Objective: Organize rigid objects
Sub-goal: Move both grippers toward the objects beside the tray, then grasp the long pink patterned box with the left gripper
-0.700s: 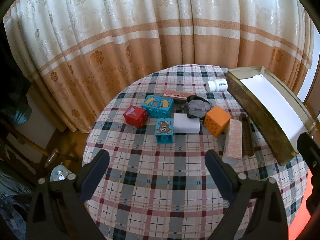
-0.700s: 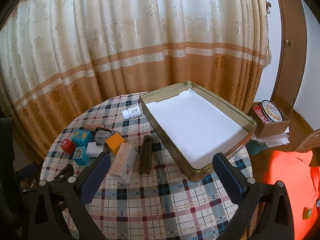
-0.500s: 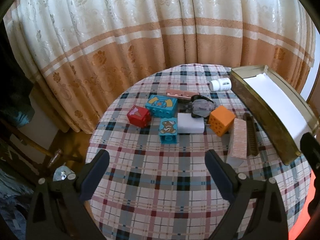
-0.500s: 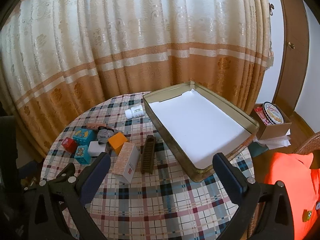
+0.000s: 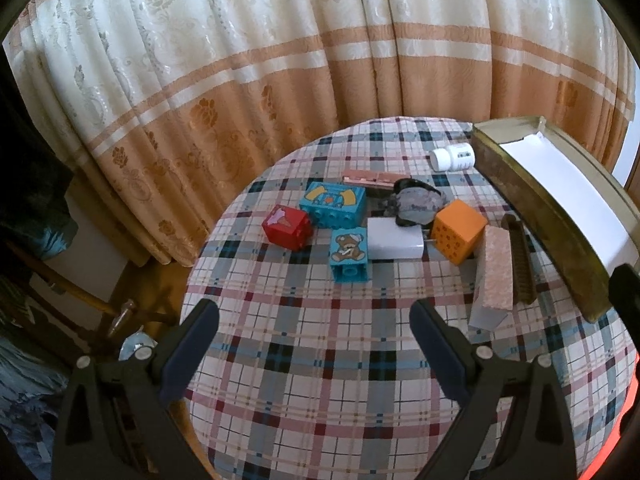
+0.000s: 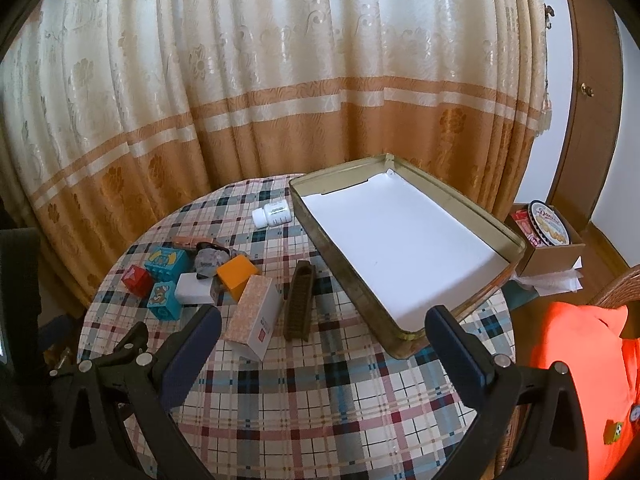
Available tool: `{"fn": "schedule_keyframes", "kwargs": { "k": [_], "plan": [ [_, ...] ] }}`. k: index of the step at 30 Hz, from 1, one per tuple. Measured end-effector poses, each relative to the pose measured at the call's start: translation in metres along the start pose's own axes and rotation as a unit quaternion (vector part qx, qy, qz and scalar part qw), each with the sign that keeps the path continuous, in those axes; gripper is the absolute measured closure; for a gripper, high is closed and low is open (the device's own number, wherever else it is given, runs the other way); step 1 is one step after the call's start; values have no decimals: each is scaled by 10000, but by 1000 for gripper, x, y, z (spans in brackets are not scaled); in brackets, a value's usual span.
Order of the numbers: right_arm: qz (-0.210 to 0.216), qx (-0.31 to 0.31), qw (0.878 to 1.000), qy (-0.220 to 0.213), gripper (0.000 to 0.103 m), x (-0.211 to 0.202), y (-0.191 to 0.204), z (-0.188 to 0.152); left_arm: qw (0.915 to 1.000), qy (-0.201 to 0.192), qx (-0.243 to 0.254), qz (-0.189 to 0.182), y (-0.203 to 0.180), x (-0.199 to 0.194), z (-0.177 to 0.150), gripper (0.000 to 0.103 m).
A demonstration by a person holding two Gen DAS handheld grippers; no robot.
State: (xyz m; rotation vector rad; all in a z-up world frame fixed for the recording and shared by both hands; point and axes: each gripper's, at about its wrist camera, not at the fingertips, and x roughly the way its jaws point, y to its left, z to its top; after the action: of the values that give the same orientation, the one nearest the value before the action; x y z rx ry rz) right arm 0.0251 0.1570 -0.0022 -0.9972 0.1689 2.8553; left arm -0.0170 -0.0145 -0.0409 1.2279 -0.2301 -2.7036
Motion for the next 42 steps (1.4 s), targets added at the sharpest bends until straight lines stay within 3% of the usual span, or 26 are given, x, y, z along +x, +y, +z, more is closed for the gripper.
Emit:
{"fn": "schedule_keyframes", "kwargs": {
  "k": [8,14,15,19,23,25,29,35,39,42],
  "plan": [
    [85,-48,9996,260,0,12,-3,-15,9994,35,-131,-311,17,10,-10,5],
    [415,49,9982,441,1,25,3,-21,9947,354,-433,-863,39,23,-21,5],
    [434,5,9981,435,4,26,5,-20,9936,380,-503,-933,42,25,-22,5],
    [381,-18,9972,645,36,41,6,-22,9942,175,-524,-925,41,22,-21,7],
    [402,249,9955,826,39,48,-7,-25,9943,83,-271,-1024,22,18,-17,7],
    [390,256,9959,779,39,44,-10,-24,9920,112,29,-1254,0,15,-13,16],
    [201,161,9982,537,39,26,-22,-23,9853,241,441,-1631,-39,16,-5,18],
    [5,271,9986,448,39,10,-50,-27,9810,362,848,-1710,-83,26,4,27],
    [20,333,9980,531,39,14,-57,-29,9775,767,869,-1761,-96,44,2,51],
    [69,310,9980,554,39,15,-57,-30,9775,899,871,-1697,-101,54,-2,52]
  ]
}}
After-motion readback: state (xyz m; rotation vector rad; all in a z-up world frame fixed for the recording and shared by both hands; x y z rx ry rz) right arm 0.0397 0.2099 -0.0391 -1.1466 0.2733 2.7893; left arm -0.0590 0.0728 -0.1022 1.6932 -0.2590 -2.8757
